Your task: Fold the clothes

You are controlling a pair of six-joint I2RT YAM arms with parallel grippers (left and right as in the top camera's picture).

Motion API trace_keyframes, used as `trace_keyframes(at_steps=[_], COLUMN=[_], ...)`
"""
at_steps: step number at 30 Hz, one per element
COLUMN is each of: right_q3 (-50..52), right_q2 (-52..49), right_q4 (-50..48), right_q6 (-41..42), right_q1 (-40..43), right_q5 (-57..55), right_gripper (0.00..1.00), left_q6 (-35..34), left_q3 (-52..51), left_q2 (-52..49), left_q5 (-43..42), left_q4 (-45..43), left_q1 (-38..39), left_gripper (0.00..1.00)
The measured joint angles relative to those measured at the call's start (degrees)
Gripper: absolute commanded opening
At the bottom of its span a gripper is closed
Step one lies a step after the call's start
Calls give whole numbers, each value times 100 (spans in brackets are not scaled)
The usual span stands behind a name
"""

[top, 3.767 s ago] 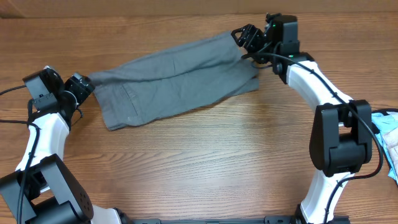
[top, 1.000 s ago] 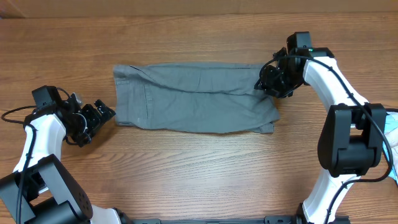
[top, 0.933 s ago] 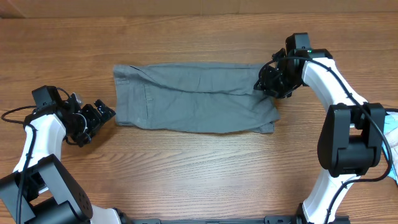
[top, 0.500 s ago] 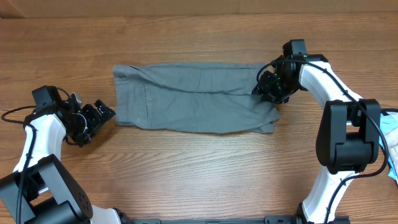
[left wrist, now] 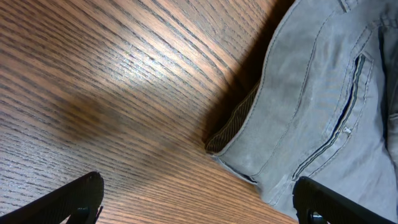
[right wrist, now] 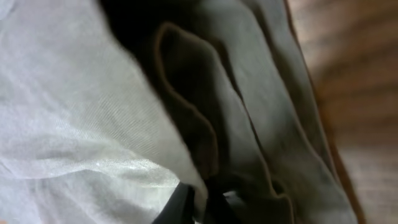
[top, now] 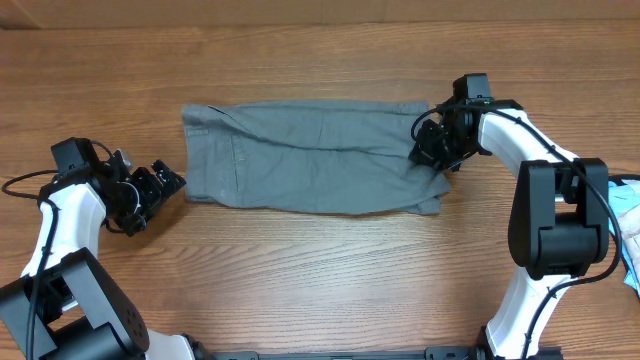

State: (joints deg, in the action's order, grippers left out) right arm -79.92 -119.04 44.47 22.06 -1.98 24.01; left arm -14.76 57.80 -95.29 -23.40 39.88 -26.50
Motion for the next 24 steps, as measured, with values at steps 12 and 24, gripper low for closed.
trace_keyframes(at_steps=[12, 24], right_q3=[-356, -409], right_q2=[629, 745], right_q4=[219, -2129], right_q6=[-15, 951], right_q1=[44, 48], right_q5=[4, 15], right_gripper=[4, 13], left_q6=[39, 39], left_q3=[0, 0], left_q2=[0, 0], left_q5=[2, 2], left_q4=[-4, -39], left_q1=[0, 0], left_gripper=[100, 100])
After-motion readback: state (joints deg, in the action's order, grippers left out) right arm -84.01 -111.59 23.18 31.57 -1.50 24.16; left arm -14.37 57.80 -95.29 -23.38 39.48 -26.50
